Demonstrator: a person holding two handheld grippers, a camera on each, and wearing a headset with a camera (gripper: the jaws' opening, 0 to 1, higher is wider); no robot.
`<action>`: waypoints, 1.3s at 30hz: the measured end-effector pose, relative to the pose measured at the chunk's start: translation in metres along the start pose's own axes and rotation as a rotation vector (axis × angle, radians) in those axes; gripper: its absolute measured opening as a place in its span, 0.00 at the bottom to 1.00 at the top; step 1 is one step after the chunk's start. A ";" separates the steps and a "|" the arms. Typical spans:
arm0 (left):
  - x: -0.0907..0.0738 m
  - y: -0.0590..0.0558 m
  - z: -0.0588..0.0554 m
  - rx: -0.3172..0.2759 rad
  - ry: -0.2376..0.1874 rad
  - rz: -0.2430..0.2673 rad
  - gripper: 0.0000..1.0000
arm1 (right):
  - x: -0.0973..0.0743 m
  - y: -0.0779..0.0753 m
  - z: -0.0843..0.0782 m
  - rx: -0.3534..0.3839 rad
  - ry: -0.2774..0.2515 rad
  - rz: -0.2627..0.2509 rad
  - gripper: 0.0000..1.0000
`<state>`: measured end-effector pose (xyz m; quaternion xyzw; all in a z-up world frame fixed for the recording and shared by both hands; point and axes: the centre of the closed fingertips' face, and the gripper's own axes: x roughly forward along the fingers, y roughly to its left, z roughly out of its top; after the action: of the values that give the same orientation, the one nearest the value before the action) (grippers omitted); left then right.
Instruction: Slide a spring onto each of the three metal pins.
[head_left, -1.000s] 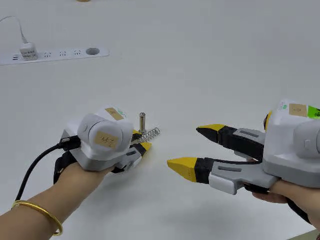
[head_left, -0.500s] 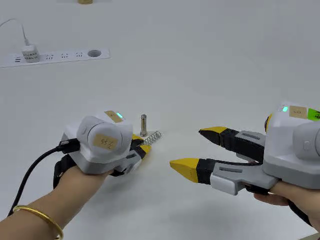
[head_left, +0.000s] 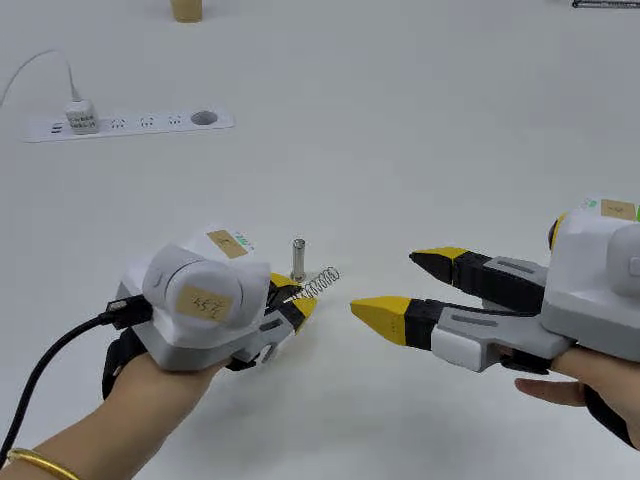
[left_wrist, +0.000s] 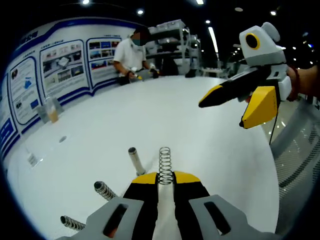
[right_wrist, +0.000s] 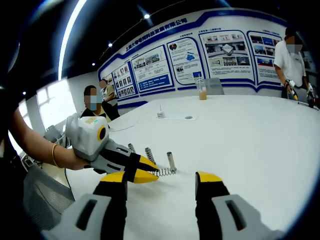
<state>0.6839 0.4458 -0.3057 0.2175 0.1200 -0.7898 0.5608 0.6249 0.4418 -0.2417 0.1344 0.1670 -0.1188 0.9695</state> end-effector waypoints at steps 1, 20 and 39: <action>-0.003 -0.001 0.004 -0.017 -0.017 -0.003 0.10 | 0.000 0.001 0.001 0.009 0.000 0.001 0.55; -0.045 -0.009 0.042 -0.042 -0.182 0.007 0.10 | 0.015 0.013 0.025 0.176 -0.035 0.063 0.40; -0.076 -0.016 0.051 -0.057 -0.295 0.001 0.10 | 0.032 0.046 0.033 0.440 -0.073 0.185 0.27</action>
<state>0.6796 0.4926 -0.2259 0.0830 0.0586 -0.8092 0.5787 0.6765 0.4694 -0.2128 0.3529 0.0891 -0.0679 0.9289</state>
